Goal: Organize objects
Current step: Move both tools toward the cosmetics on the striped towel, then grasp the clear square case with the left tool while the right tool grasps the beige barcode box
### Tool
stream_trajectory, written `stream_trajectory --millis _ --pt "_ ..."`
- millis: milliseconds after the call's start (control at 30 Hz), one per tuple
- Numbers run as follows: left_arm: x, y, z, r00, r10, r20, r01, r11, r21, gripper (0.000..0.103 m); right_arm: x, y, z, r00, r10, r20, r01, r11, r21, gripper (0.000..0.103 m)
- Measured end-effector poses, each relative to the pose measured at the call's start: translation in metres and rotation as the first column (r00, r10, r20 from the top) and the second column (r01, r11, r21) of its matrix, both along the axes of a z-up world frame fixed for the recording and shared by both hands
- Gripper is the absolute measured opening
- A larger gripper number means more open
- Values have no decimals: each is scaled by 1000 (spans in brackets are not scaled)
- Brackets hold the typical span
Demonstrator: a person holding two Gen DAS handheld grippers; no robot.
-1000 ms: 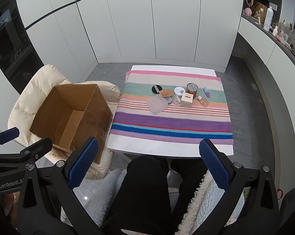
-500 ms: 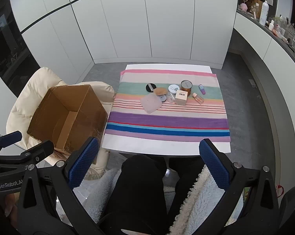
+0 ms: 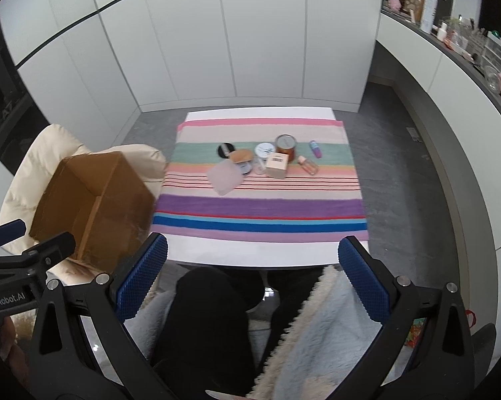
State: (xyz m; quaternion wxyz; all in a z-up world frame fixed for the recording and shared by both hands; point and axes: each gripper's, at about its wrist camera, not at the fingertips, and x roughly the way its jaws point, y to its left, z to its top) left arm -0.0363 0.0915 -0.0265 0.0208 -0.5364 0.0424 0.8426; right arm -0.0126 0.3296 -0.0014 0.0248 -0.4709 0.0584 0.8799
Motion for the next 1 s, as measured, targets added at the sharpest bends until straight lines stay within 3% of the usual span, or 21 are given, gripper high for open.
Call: stream_trajectory --millis 167,333,467,667,767,867,933,1000 --pt "-17 31 -13 999 -38 30 37 999 7 103 -7 30 -10 999 -29 23 29 1000 -8 103" --pt "-29 63 -26 998 -68 19 69 996 -50 103 -15 57 -25 998 -45 53 48 998 -42 103" --pt "-40 83 -38 996 -90 29 91 994 -55 103 -23 73 -40 994 -73 76 75 997 -28 103" --pt "-66 106 -60 995 -94 17 95 988 -124 103 -35 95 -61 993 -101 62 104 994 -42 103" --pt "-85 112 -75 994 -107 -3 106 986 -131 103 -44 104 -72 994 -109 28 110 994 -13 103" --pt "-113 116 -103 993 -109 -42 98 974 -205 103 -64 107 -90 996 -84 12 83 994 66 103" --pt "-133 114 -125 995 -101 -9 97 969 -226 103 -77 109 -103 998 -68 16 66 993 94 103" --pt "-150 109 -147 994 -102 38 107 975 -194 102 -90 112 -117 999 -51 15 50 996 80 103"
